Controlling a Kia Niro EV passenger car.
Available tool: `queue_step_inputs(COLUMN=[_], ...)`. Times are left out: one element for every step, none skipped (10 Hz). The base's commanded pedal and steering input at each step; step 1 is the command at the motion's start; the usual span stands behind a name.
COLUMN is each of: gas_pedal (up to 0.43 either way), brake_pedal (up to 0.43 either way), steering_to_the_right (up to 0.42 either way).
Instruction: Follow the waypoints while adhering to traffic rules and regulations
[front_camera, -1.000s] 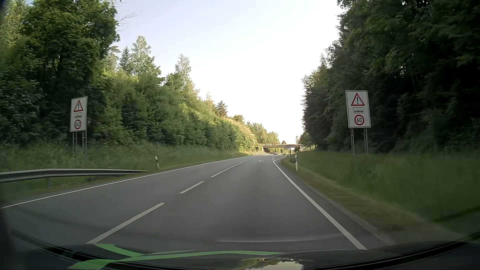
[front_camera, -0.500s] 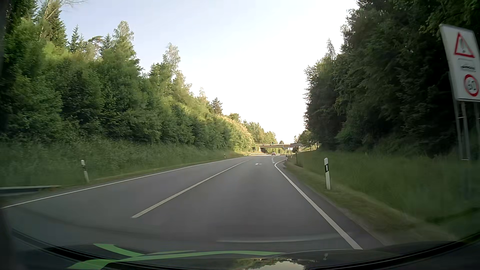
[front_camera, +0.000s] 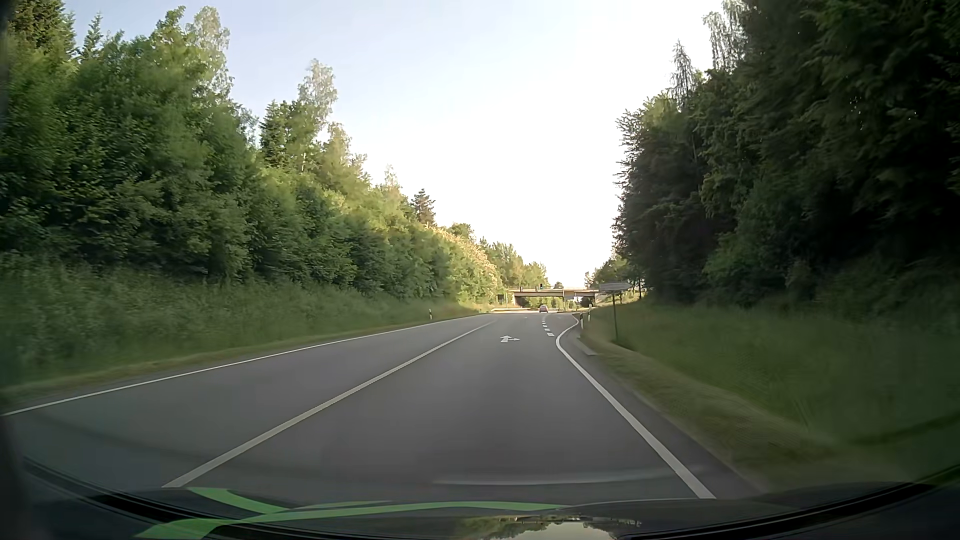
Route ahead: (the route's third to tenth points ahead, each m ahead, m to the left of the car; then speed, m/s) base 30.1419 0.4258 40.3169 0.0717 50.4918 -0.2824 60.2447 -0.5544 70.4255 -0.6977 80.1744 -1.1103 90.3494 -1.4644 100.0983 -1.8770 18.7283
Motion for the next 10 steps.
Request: queue_step_inputs(gas_pedal=[0.0,0.0,0.0,0.0,0.0,0.0,0.0,0.0,0.0,0.0], brake_pedal=[0.213,0.213,0.213,0.207,0.207,0.207,0.207,0.213,0.213,0.22], steering_to_the_right=[0.004,0.0,-0.002,-0.002,0.0,0.0,0.0,0.0,0.001,0.002])
